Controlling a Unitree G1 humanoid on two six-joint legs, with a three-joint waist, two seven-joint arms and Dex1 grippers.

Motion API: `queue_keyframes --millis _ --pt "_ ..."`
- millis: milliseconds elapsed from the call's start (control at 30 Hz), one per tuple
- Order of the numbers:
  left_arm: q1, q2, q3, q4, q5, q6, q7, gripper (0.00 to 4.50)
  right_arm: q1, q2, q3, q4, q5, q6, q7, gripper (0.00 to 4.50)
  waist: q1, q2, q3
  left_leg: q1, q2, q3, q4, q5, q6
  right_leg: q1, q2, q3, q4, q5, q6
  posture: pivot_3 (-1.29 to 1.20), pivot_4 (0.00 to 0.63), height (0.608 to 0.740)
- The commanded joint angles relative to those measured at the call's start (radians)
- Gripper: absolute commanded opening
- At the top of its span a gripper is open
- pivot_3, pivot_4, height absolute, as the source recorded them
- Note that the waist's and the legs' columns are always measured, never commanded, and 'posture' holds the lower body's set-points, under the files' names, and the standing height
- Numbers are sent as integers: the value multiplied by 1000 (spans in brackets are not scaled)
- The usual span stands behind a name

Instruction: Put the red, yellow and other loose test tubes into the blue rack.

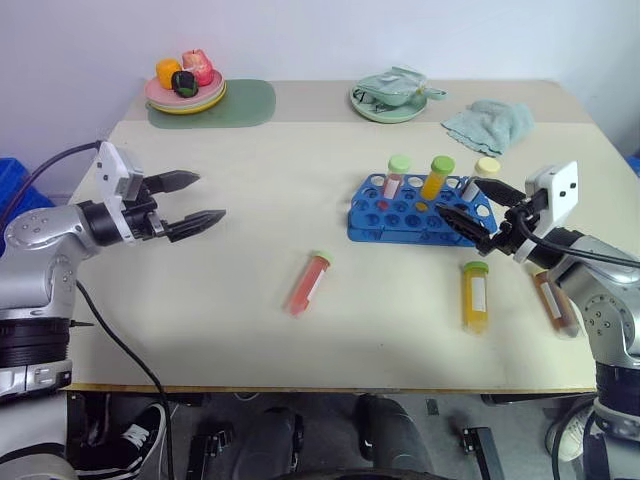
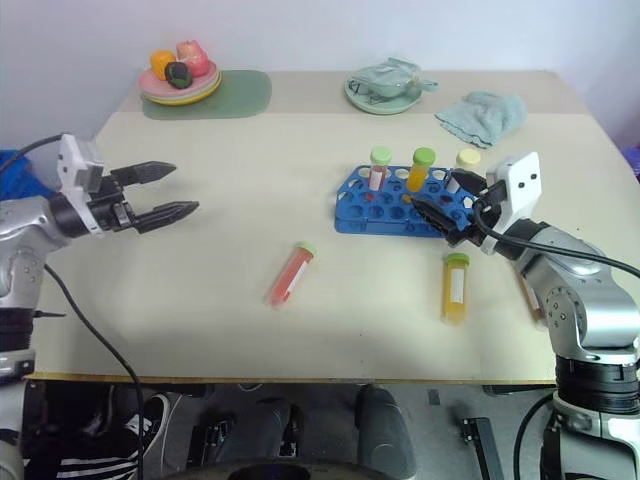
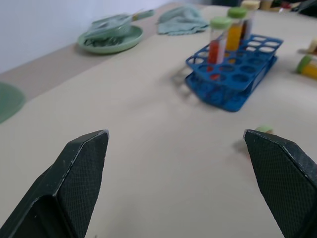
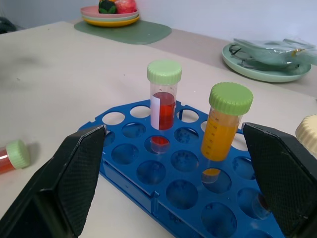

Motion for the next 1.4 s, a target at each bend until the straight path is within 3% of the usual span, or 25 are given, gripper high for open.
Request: queue_keyframes --millis 33,300,567,700,867,1100,1267,1400 --pt "0 12 -1 -18 -11 1 -24 4461 18 -9 -39 -51 6 -4 -9 4500 -1 0 0 0 0 0 0 0 0 0 0 0 0 0 0 0 150 740" --pt "-52 -2 -42 -7 -33 48 -89 4461 67 -62 -84 -57 5 25 -1 4500 1 0 0 -1 0 0 0 0 0 0 0 0 0 0 0 0 150 740" --pt "-63 -58 -109 -16 -32 54 -142 4461 1 -131 -105 118 -61 50 -36 4500 0 0 0 0 0 0 0 0 0 0 0 0 0 0 0 0 150 740" --pt "-108 -83 -164 12 -26 62 -203 4461 -40 -213 -94 153 -86 197 -79 4500 2 0 0 -1 0 0 0 0 0 0 0 0 0 0 0 0 150 740" --pt "-152 -119 -207 36 -10 37 -237 4461 -80 -353 -51 160 -58 445 -34 4500 0 0 0 -2 0 0 1 0 0 0 0 0 -1 0 0 0 150 740" --pt "-155 -157 -232 43 -5 8 -270 4461 -237 -478 6 266 -65 692 -14 4500 -4 0 0 -2 1 0 1 0 0 -1 0 0 -1 0 0 0 150 740" --pt "-144 -169 -267 49 14 -40 -337 4461 -251 -579 109 324 -70 785 67 4500 3 0 0 -4 0 0 0 0 0 -1 0 0 -3 0 0 0 150 740" --pt "-155 -183 -281 62 27 -65 -356 4461 -259 -572 147 359 -67 830 93 4500 1 1 0 -5 0 0 1 0 0 -1 0 0 -8 0 0 0 150 740"
